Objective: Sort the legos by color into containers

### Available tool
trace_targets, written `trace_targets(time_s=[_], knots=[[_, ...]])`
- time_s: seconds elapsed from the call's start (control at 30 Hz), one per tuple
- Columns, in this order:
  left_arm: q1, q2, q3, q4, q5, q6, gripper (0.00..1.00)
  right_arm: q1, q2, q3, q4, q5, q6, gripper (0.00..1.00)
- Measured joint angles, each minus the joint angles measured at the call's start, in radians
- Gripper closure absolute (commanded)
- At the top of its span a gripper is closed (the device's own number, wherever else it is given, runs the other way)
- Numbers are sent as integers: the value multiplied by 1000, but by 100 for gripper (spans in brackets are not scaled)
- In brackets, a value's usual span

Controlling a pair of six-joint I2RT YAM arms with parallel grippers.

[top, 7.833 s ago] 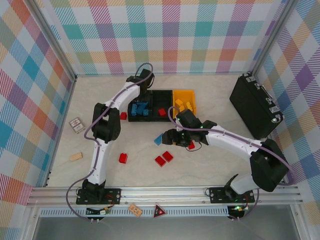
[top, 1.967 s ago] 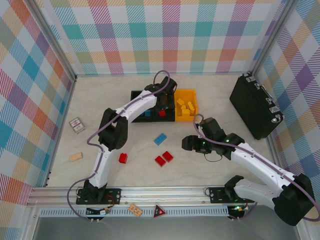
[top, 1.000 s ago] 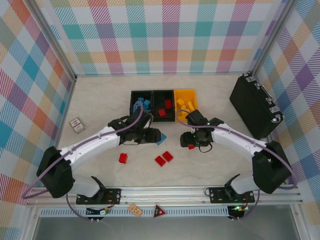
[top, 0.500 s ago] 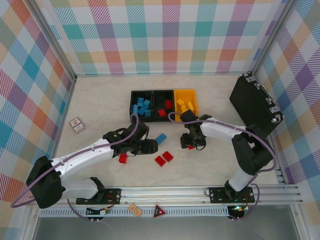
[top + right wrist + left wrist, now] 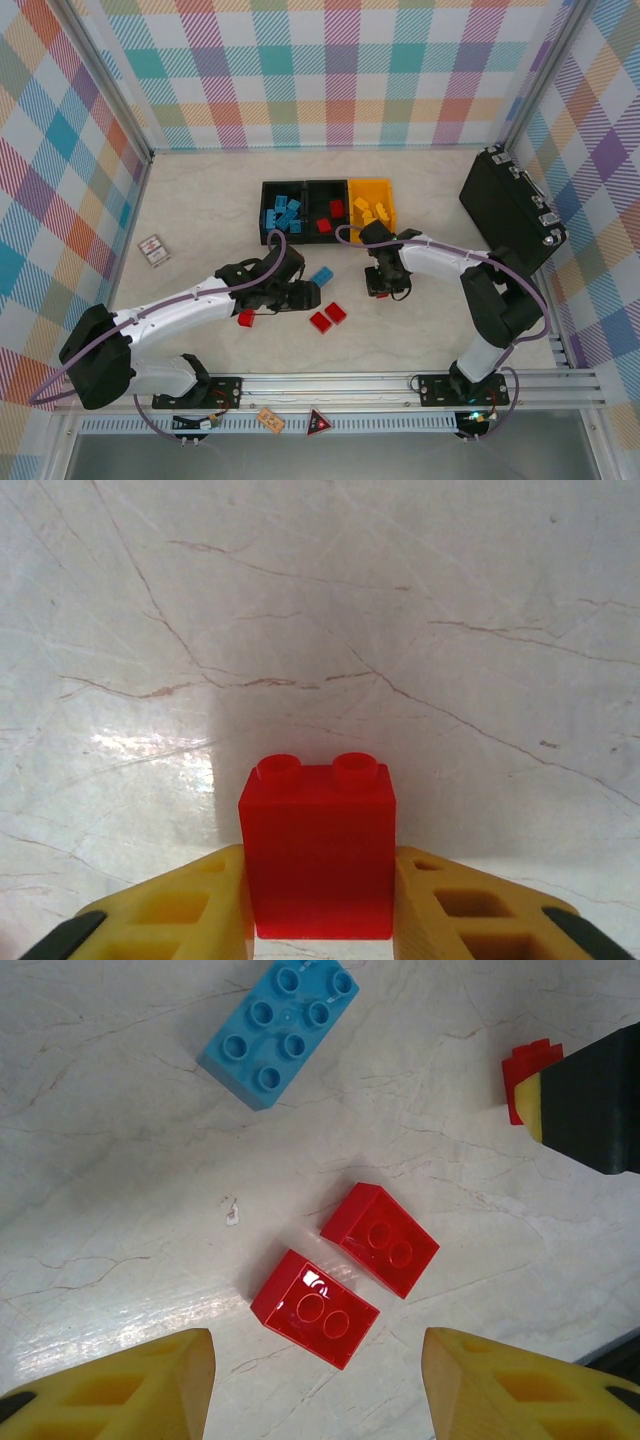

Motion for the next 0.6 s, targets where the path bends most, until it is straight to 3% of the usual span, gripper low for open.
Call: trace_targets(time_s=[0.27, 0.6], knots=[[-3, -4, -11, 13, -23, -26, 43, 0, -40, 50, -40, -1, -1, 70], [-6, -95, -60, 13, -129, -106, 43, 0, -70, 288, -103, -31, -28, 70]])
